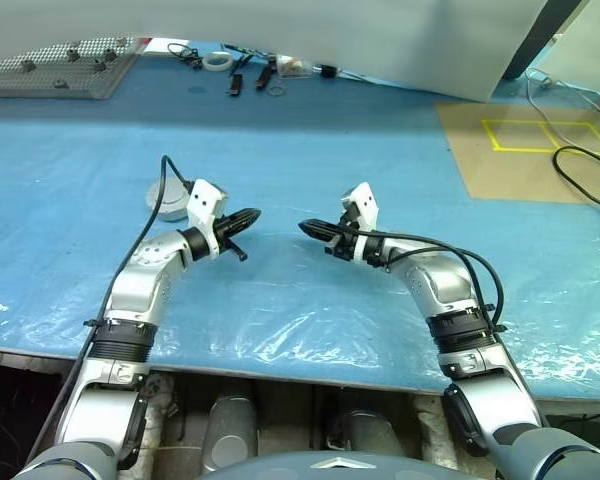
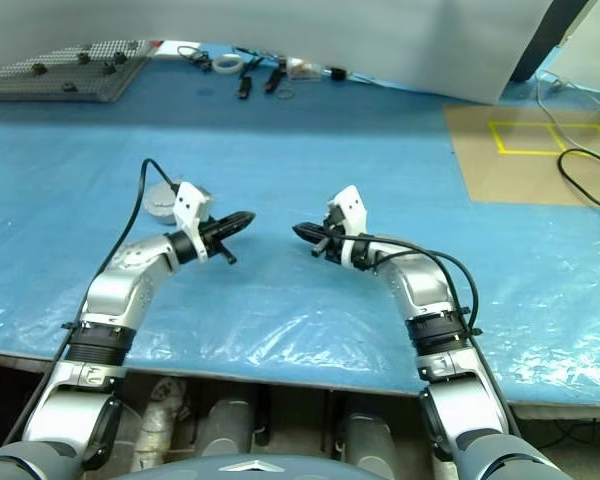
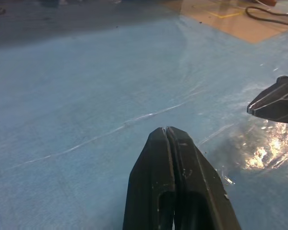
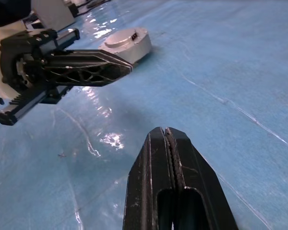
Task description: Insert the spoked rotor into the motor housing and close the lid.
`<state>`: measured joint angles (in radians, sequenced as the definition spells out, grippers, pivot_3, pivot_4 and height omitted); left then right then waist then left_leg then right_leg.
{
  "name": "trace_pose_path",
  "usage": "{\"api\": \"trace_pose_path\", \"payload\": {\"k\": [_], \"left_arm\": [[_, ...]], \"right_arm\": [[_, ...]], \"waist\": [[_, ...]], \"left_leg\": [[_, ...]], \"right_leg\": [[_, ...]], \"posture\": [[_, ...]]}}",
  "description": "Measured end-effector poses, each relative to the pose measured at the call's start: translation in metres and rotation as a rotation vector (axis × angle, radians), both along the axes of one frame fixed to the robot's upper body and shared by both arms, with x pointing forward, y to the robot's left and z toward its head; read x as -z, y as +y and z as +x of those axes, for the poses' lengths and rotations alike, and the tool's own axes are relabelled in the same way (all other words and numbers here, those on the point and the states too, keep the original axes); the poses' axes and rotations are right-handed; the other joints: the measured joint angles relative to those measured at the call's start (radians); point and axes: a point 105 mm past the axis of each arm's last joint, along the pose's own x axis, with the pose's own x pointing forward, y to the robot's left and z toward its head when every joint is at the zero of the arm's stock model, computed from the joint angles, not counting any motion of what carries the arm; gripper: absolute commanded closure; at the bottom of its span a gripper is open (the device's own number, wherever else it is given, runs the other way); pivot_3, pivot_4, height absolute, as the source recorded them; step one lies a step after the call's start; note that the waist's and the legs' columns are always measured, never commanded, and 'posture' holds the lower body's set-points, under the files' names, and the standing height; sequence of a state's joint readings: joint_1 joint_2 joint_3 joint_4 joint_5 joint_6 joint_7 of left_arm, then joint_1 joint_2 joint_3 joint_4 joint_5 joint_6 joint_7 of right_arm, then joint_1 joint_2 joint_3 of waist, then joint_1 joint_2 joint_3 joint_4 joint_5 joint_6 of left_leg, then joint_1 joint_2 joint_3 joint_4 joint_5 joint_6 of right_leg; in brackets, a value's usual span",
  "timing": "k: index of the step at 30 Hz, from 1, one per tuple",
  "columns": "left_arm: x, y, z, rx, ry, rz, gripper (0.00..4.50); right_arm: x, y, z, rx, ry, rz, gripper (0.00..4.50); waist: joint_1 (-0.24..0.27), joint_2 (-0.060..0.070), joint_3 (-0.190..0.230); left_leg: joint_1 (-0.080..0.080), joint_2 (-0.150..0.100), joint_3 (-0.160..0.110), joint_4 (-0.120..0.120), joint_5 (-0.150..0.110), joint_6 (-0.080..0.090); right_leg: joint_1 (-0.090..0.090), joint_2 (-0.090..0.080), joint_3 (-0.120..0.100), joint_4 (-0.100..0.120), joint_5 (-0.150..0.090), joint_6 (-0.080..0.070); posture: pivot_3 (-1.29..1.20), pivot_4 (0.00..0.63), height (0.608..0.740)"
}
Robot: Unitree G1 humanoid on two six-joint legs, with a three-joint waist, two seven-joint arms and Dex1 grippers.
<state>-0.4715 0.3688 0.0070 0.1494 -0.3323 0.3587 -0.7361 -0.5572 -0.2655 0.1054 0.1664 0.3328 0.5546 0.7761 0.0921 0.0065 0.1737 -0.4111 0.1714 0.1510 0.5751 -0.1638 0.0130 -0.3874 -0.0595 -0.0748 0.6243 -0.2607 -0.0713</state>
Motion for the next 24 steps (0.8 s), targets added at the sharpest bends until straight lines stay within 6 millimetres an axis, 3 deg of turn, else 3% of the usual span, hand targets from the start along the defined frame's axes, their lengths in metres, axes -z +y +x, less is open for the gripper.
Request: {"api": "trace_pose_path", "payload": {"k": [3,4,7,12,18,19,21,24], "left_arm": [[0.001,0.002,0.001,-0.019,0.002,0.005,4.49],[0.0,0.002,0.002,-0.021,0.001,0.002,4.32],[-0.005,0.003,0.002,-0.016,0.007,-0.037,3.58],[-0.018,-0.001,0.006,0.006,-0.022,-0.054,1.94],[-0.013,-0.004,0.004,0.031,0.007,-0.05,0.0],[-0.012,-0.005,0.003,0.041,0.013,-0.05,0.0],[-0.009,-0.006,0.002,0.047,0.028,-0.048,0.0],[-0.009,-0.006,-0.001,0.057,0.031,-0.066,0.7]], "right_arm": [[0.001,-0.001,0.0,0.004,-0.001,-0.003,4.5],[0.001,-0.002,0.002,0.02,-0.007,-0.015,4.5],[0.0,-0.004,0.004,0.04,-0.012,-0.005,3.94],[-0.006,-0.003,0.002,0.024,-0.035,0.014,2.33],[-0.006,-0.003,0.003,0.034,-0.036,0.012,0.32],[-0.006,-0.003,0.003,0.035,-0.036,0.011,0.02],[-0.005,-0.003,0.003,0.036,-0.032,0.01,0.02],[-0.004,-0.004,0.004,0.045,-0.033,0.012,0.66]], "waist": [[0.0,0.0,0.0],[0.0,0.0,0.0],[0.001,0.0,0.0],[0.001,0.0,0.0],[0.0,0.0,0.0],[0.0,0.0,0.0],[0.0,0.0,0.0],[0.0,0.0,0.0]], "left_leg": [[0.0,0.0,0.0,0.0,0.0,0.0],[0.0,0.0,0.0,0.0,0.0,0.0],[0.0,0.0,0.0,0.0,0.0,0.0],[0.0,0.0,0.0,0.0,0.0,0.0],[0.0,0.0,0.0,0.0,0.0,0.0],[0.0,0.0,0.0,0.0,0.0,0.0],[0.0,0.0,0.0,0.0,0.0,0.0],[0.0,0.0,0.0,0.0,0.0,0.0]], "right_leg": [[0.0,0.0,0.0,0.0,0.0,0.0],[0.0,0.0,0.0,0.0,0.0,0.0],[0.0,0.0,0.0,0.0,0.0,0.0],[0.0,0.0,0.0,0.0,0.0,0.0],[0.0,0.0,0.0,0.0,0.0,0.0],[0.0,0.0,0.0,0.0,0.0,0.0],[0.0,0.0,0.0,0.0,0.0,0.0],[0.0,0.0,0.0,0.0,0.0,0.0]], "posture": [[0.0,0.15,0.74],[0.0,0.15,0.74],[0.0,0.15,0.74],[0.0,0.15,0.74],[0.0,0.15,0.74],[0.0,0.15,0.74],[0.0,0.15,0.74],[0.0,0.15,0.74]]}}
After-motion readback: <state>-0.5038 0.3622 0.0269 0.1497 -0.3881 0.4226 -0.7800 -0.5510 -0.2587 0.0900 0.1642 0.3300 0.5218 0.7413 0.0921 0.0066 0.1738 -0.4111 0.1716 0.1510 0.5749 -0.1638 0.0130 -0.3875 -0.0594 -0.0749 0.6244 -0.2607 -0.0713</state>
